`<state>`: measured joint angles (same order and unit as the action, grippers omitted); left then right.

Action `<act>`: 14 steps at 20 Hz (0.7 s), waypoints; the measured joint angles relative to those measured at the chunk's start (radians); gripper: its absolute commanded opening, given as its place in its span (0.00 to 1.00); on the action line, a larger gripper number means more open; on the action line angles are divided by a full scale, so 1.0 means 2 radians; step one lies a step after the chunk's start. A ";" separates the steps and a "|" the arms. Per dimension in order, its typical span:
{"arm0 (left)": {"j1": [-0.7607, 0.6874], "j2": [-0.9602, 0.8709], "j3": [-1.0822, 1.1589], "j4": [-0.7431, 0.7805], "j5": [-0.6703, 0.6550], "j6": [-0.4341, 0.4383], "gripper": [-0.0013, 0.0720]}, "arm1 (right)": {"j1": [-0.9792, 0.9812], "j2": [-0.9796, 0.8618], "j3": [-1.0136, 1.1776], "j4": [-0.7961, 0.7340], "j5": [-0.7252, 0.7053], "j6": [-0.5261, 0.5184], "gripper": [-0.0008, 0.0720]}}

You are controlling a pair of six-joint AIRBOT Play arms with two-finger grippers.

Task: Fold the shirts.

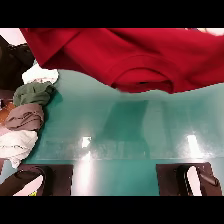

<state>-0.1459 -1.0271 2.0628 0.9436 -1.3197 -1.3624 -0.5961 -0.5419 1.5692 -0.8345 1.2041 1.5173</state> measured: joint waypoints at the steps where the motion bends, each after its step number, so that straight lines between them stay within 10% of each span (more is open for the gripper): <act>1: 0.000 0.000 0.001 -0.001 -0.006 -0.004 0.05 | -0.014 -0.003 0.017 0.003 0.006 0.000 0.03; 14: 0.000 -0.006 -0.307 0.006 0.048 -0.022 0.05 | 0.191 -0.216 0.032 -0.016 0.047 0.005 0.03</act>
<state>-0.1459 -1.0401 1.4479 0.9550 -1.2240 -1.4055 -0.2150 -0.9737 1.6337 -0.8658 1.2976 1.5276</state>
